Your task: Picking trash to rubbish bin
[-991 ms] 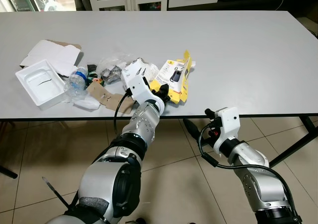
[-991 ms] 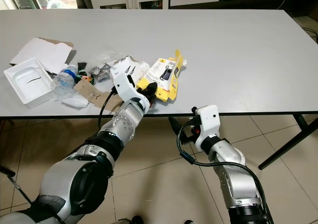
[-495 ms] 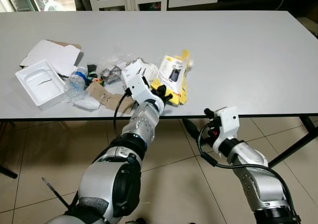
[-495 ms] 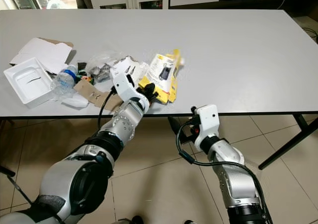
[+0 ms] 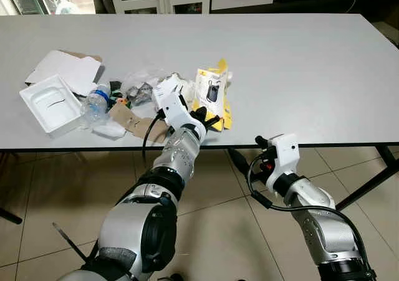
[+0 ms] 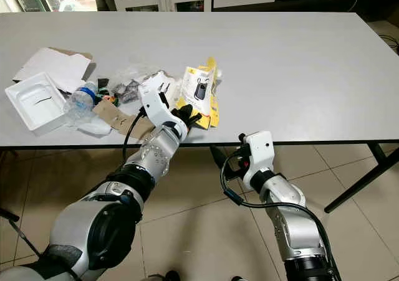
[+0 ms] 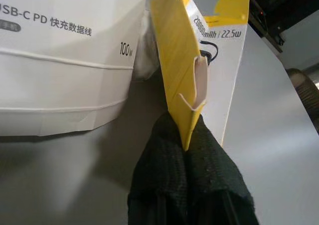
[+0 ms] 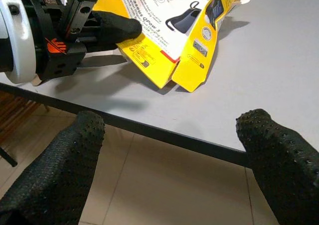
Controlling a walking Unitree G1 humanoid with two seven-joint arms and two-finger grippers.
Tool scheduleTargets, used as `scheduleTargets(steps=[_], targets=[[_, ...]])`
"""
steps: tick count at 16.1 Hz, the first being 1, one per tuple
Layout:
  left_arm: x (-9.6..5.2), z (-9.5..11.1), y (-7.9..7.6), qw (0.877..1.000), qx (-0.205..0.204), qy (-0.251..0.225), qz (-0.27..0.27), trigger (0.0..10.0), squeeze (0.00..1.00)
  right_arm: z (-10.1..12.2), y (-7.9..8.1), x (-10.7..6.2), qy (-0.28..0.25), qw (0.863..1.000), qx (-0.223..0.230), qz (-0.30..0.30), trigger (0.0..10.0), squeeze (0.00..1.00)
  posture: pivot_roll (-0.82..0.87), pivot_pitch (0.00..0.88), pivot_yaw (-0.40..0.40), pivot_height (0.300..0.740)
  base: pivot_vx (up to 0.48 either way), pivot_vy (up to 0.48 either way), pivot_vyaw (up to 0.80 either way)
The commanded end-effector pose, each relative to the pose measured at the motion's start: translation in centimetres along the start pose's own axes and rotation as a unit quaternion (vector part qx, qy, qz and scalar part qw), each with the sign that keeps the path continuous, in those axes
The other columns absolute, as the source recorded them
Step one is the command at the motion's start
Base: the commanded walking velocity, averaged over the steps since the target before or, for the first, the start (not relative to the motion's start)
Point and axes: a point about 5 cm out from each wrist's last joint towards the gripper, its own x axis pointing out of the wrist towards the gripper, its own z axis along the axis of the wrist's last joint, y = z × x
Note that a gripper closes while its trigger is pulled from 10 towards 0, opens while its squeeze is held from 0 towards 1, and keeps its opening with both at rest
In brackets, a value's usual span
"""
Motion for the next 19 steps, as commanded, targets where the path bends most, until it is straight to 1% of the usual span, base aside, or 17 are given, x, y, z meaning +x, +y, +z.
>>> scheduleTargets(steps=[1, 4, 5, 6, 7, 8, 10, 11, 12, 13, 14, 15, 16, 17, 19], targets=[[-0.2, -1.5, -0.6, 1.0, 0.001, 0.02, -0.006, 0.0, 0.0, 0.0, 0.0, 0.1, -0.001, 1.0, 0.001, -0.002, 10.0, 0.0, -0.11, 0.141, 0.056, 0.74, 0.0, 0.0, 0.0], [-0.2, -1.6, -0.7, 1.0, 0.005, 0.02, -0.017, 0.0, 0.0, 0.0, 0.0, 0.2, -0.001, 1.0, 0.002, -0.003, 10.0, 0.0, -0.11, 0.137, 0.057, 0.74, 0.0, 0.0, 0.0], [-0.2, -1.3, -1.4, 0.998, 0.03, 0.005, -0.049, 5.0, 0.0, 0.0, 0.0, 0.2, -0.001, 1.0, 0.0, -0.004, 10.0, 0.0, -0.12, 0.141, 0.057, 0.74, 0.0, 0.0, 0.0], [-0.4, -0.2, -3.1, 0.99, 0.062, -0.05, -0.114, 10.0, 0.0, 0.0, 0.0, 0.2, -0.001, 1.0, -0.001, -0.006, 10.0, 0.0, -0.11, 0.143, 0.055, 0.74, 0.0, 0.0, 0.0], [-0.6, 0.4, -3.8, 0.985, 0.075, -0.077, -0.137, 10.0, 0.0, 0.0, -0.1, 0.2, -0.001, 1.0, -0.001, -0.006, 10.0, 0.0, -0.11, 0.144, 0.055, 0.74, 0.0, 0.0, 0.0], [-0.9, 1.3, -4.6, 0.976, 0.093, -0.112, -0.16, 10.0, 0.0, -0.1, -0.1, 0.1, -0.001, 1.0, 0.0, -0.007, 10.0, 0.0, -0.11, 0.146, 0.054, 0.74, 0.0, 0.0, 0.0], [-1.6, 2.9, -5.7, 0.958, 0.128, -0.178, -0.185, 10.0, 0.0, -0.1, -0.1, 0.1, -0.002, 1.0, 0.0, -0.012, 10.0, 0.0, -0.11, 0.148, 0.054, 0.74, 0.0, 0.0, 0.0], [-1.8, 3.5, -6.0, 0.948, 0.158, -0.202, -0.187, 10.0, 0.0, 0.0, -0.2, 0.1, -0.006, 1.0, 0.001, -0.016, 10.0, 0.0, -0.11, 0.148, 0.053, 0.74, 0.0, 0.0, 0.0], [-1.9, 3.6, -6.0, 0.946, 0.167, -0.207, -0.186, 10.0, 0.0, 0.1, -0.2, 0.1, -0.008, 1.0, 0.001, -0.018, 10.0, 0.0, -0.11, 0.148, 0.053, 0.74, 0.0, 0.0, 0.0], [-2.3, 4.1, -5.8, 0.928, 0.233, -0.233, -0.171, 10.0, 0.0, 0.4, -0.6, 0.2, -0.016, 0.999, 0.001, -0.039, 10.0, 0.0, -0.11, 0.149, 0.053, 0.74, 0.0, 0.0, 0.0], [-2.6, 4.0, -5.0, 0.91, 0.294, -0.246, -0.157, 10.0, 0.0, 0.6, -1.0, 0.3, -0.024, 0.998, 0.004, -0.055, 10.0, 0.0, -0.1, 0.153, 0.054, 0.74, 0.0, 0.0, 0.0], [-2.9, 3.8, -4.3, 0.898, 0.328, -0.252, -0.149, 10.0, 0.0, 0.8, -1.2, 0.3, -0.03, 0.997, 0.006, -0.064, 10.0, 0.0, -0.1, 0.153, 0.055, 0.74, 0.0, 0.0, 0.0], [-3.2, 3.6, -3.5, 0.893, 0.343, -0.254, -0.141, 10.0, 0.0, 1.0, -1.3, 0.2, -0.036, 0.997, 0.008, -0.072, 10.0, 0.0, -0.1, 0.154, 0.056, 0.74, 0.0, 0.0, 0.0], [-3.7, 3.6, -2.5, 0.883, 0.367, -0.261, -0.13, 10.0, 0.0, 1.2, -1.5, 0.2, -0.043, 0.996, 0.013, -0.082, 10.0, 0.0, -0.1, 0.156, 0.057, 0.74, 0.0, 0.0, 0.0], [-4.5, 4.0, -1.0, 0.874, 0.386, -0.276, -0.102, 10.0, 0.0, 1.4, -2.0, 0.2, -0.053, 0.993, 0.017, -0.103, 10.0, 0.0, -0.09, 0.156, 0.057, 0.74, 0.0, 0.0, 0.0]])
